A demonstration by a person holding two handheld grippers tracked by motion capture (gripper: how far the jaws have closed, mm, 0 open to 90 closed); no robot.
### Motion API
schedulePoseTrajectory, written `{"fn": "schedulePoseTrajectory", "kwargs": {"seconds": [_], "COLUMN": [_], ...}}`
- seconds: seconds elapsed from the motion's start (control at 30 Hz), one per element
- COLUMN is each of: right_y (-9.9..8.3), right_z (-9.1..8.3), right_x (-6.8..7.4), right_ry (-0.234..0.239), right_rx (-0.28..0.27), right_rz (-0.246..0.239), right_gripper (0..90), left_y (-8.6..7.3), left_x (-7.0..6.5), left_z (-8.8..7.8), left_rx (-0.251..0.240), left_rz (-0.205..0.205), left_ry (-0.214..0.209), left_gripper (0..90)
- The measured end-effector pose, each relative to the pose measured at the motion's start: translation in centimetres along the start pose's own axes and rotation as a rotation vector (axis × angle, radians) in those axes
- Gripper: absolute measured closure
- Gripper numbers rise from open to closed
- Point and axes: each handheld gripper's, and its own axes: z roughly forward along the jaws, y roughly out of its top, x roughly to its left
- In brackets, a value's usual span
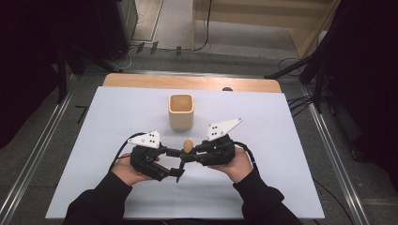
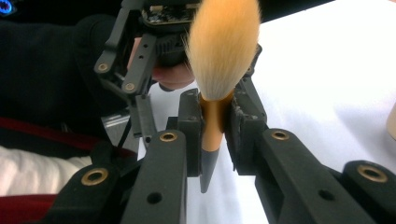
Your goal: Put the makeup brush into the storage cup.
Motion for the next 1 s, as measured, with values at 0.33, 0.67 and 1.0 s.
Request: {"fn": "schedulePoseTrajectory", "kwargs": {"seconds": [0.33, 0.67, 1.0], "right_y": [0.16, 0.23, 0.2], "right_z": [0.32, 0.5, 0.56], "right_x": [0.04, 0.08, 0.06], "right_ry": [0.017, 0.026, 0.026], "right_rx": [0.032, 0.036, 0.04], "right_rz": [-0.037, -0.037, -0.032], "right_gripper": [78.1, 78.1, 78.0], "left_y": [-0.04, -0.02, 0.07], "left_x": [0.34, 0.17, 0.07], "left_z": [0.54, 0.74, 0.89], "left_rx": [0.015, 0.019, 0.022], "left_rz": [-0.011, 0.001, 0.013], "left_ry": [-0.017, -0.03, -0.036], "left_gripper": [49.2, 64.9, 71.8]}}
